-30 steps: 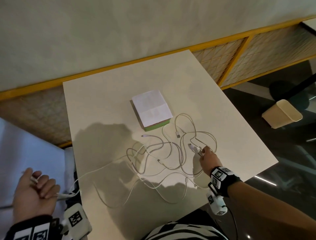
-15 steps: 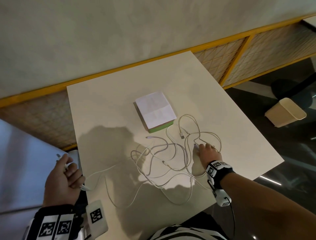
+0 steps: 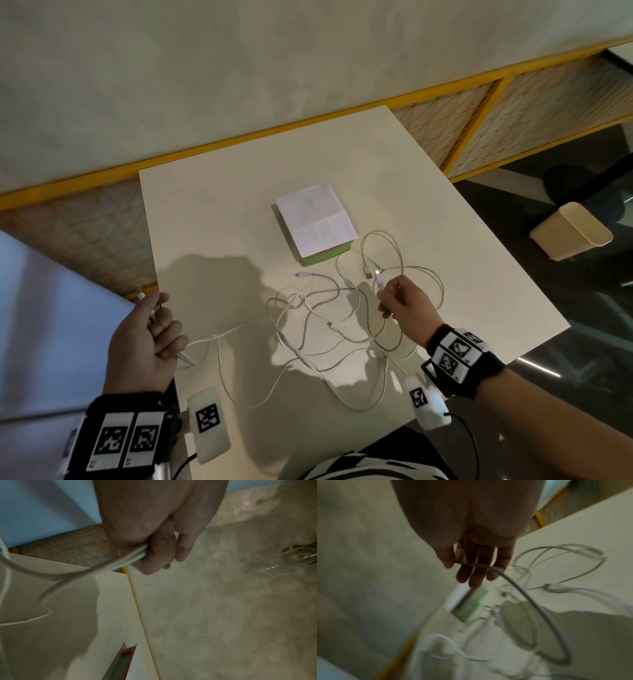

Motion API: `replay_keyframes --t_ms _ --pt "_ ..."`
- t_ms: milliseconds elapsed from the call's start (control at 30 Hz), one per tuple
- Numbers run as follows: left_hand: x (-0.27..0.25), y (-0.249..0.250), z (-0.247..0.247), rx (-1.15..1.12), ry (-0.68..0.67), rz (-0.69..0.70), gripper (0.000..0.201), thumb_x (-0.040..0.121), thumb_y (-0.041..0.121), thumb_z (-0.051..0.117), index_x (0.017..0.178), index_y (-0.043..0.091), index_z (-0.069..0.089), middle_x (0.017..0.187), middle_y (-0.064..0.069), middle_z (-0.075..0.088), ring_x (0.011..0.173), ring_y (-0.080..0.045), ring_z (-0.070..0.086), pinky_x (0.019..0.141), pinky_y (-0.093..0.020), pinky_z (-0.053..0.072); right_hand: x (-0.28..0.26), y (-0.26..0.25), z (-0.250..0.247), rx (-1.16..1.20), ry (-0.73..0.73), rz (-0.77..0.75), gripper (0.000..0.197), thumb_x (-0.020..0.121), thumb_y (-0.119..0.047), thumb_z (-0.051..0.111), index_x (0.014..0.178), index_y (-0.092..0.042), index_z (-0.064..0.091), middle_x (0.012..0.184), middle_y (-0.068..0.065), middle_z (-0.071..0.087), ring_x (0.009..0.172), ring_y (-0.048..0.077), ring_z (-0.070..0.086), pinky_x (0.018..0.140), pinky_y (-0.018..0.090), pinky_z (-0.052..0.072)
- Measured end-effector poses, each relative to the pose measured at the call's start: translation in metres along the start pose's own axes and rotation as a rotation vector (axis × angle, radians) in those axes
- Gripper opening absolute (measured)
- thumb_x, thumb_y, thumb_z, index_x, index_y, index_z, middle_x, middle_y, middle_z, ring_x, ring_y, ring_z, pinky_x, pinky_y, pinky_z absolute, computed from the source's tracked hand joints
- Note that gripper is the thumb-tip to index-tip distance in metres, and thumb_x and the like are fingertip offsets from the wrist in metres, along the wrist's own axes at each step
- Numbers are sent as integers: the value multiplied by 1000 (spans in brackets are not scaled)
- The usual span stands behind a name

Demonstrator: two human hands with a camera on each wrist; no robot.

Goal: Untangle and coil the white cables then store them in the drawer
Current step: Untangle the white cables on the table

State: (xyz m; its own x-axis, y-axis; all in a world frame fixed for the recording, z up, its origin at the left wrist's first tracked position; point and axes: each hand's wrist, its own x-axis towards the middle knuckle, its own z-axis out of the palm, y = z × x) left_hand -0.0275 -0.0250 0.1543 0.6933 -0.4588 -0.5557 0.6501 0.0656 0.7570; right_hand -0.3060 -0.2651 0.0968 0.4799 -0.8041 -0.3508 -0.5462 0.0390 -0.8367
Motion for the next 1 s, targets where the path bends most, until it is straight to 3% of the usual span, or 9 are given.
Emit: replay_keyframes --t_ms 100,267,400,600,667,733,833,900,1000 --pt "-4 1 22 69 -54 37 23 98 26 42 81 19 56 36 8 25 42 -11 5 37 -16 9 -18 -48 4 289 -15 -82 16 88 -6 57 76 -15 52 61 1 48 50 15 43 51 31 40" --pt "-23 -30 81 182 -169 45 17 90 26 55 91 12 64 36 9 25 30 -3 17 35 -12 14 -32 -104 41 371 -257 -270 26 88 4 52 84 -21 58 67 -6 64 47 7 48 50 27 42" --pt "-38 -50 108 238 -169 112 29 94 29 53 74 16 69 38 9 26 32 -7 19 36 -15 20 -37 -111 81 320 -325 -314 29 86 -1 60 80 -30 57 64 -18 68 49 1 53 50 17 44" --pt "-40 -59 94 432 -162 276 40 93 25 56 85 -15 56 38 7 30 36 -11 25 41 -21 24 -38 -98 88 316 -336 -290 24 87 -6 60 79 -28 56 71 -6 67 50 14 53 51 24 46" --pt "-37 -60 90 476 -108 339 39 92 32 56 82 -5 63 40 7 33 38 -11 27 42 -21 26 -40 -91 86 218 -358 -333 18 86 -13 62 84 -29 55 79 3 70 62 19 62 64 27 53" --pt "-34 -56 87 397 -112 354 38 86 48 58 82 11 67 42 7 33 38 -8 28 41 -20 26 -36 -76 81 49 -334 -352 12 86 -20 63 97 -22 59 97 7 70 84 15 64 81 19 51" --pt "-27 -51 81 220 -117 301 37 81 54 59 77 17 60 45 9 40 37 -5 33 40 -18 26 -18 -43 60 -174 -198 -346 21 86 -19 60 107 -15 58 102 -2 59 92 9 54 80 16 42" --pt "-19 -49 75 112 -83 274 29 86 44 52 72 19 54 56 10 56 44 -2 44 42 -17 33 -2 -10 41 -346 -97 -237 24 85 -16 58 109 -13 57 105 0 55 93 14 53 82 24 43" --pt "-10 -49 68 -16 -76 222 29 96 37 42 72 23 50 74 9 70 68 -3 61 58 -21 45 23 37 14 -663 -36 85 35 87 -16 51 121 -9 48 127 11 49 116 28 49 98 36 42"
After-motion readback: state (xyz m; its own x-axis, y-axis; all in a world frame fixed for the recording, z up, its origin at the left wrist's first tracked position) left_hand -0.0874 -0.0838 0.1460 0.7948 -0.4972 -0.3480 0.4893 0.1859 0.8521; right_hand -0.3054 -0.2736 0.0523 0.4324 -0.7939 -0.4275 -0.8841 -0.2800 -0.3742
